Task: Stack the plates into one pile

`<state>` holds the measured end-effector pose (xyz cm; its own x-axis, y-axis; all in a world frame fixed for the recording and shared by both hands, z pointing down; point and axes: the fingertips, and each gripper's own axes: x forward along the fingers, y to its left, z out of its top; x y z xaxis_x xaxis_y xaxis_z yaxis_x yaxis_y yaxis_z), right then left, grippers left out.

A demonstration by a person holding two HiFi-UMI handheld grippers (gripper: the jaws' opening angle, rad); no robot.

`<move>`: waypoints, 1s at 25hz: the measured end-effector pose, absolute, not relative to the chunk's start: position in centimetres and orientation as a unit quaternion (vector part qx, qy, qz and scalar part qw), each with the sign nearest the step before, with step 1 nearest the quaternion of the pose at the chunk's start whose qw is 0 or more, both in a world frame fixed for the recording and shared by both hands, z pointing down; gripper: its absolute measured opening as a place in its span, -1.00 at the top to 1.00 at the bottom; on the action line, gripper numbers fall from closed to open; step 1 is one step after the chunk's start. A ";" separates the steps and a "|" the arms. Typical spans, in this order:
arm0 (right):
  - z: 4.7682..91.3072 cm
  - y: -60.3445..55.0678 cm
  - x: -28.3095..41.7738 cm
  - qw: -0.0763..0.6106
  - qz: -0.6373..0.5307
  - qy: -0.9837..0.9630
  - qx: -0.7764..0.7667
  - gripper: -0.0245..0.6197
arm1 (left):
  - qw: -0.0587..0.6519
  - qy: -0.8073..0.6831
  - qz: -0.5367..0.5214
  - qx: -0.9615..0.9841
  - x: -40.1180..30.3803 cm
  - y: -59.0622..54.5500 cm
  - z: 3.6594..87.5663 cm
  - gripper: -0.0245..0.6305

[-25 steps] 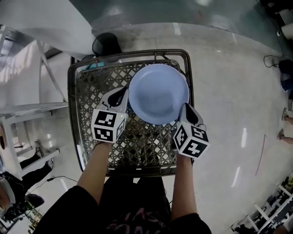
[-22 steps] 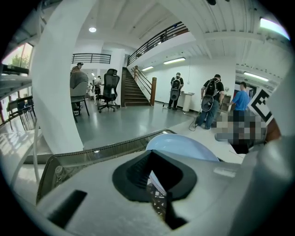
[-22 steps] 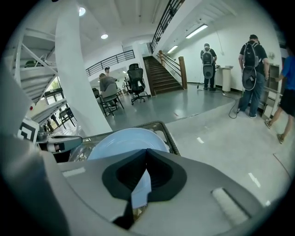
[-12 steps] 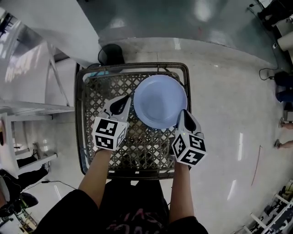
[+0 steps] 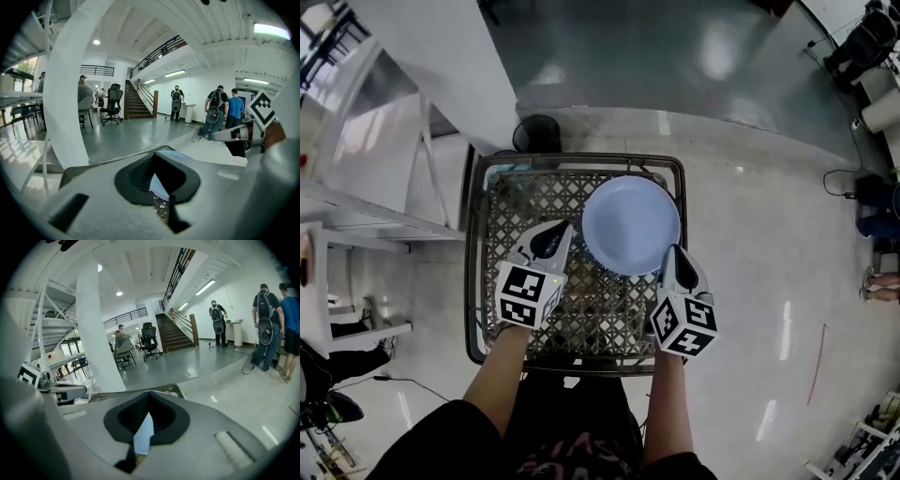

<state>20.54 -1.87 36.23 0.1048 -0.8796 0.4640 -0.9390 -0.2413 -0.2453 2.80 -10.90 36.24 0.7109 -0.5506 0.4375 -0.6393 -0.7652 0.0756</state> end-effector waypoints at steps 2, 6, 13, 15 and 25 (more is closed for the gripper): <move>35.4 -1.5 20.1 0.052 0.256 -0.622 0.739 0.90 | 0.106 -0.330 0.192 0.918 2.3 -10.5 35.2 0.93; 33.6 -0.8 19.3 0.039 0.232 -0.635 0.736 0.90 | 0.097 -0.341 0.180 0.917 1.1 -10.0 33.2 0.93; 29.6 0.0 18.6 0.023 0.186 -0.658 0.729 0.90 | 0.081 -0.368 0.151 0.914 -1.1 -9.5 29.3 0.93; 28.5 -0.2 18.3 0.020 0.176 -0.663 0.727 0.90 | 0.078 -0.372 0.140 0.914 -1.7 -9.7 28.1 0.93; 22.3 0.6 15.2 -0.004 0.133 -0.703 0.698 0.90 | 0.070 -0.373 0.104 0.919 -4.5 -8.6 22.8 0.93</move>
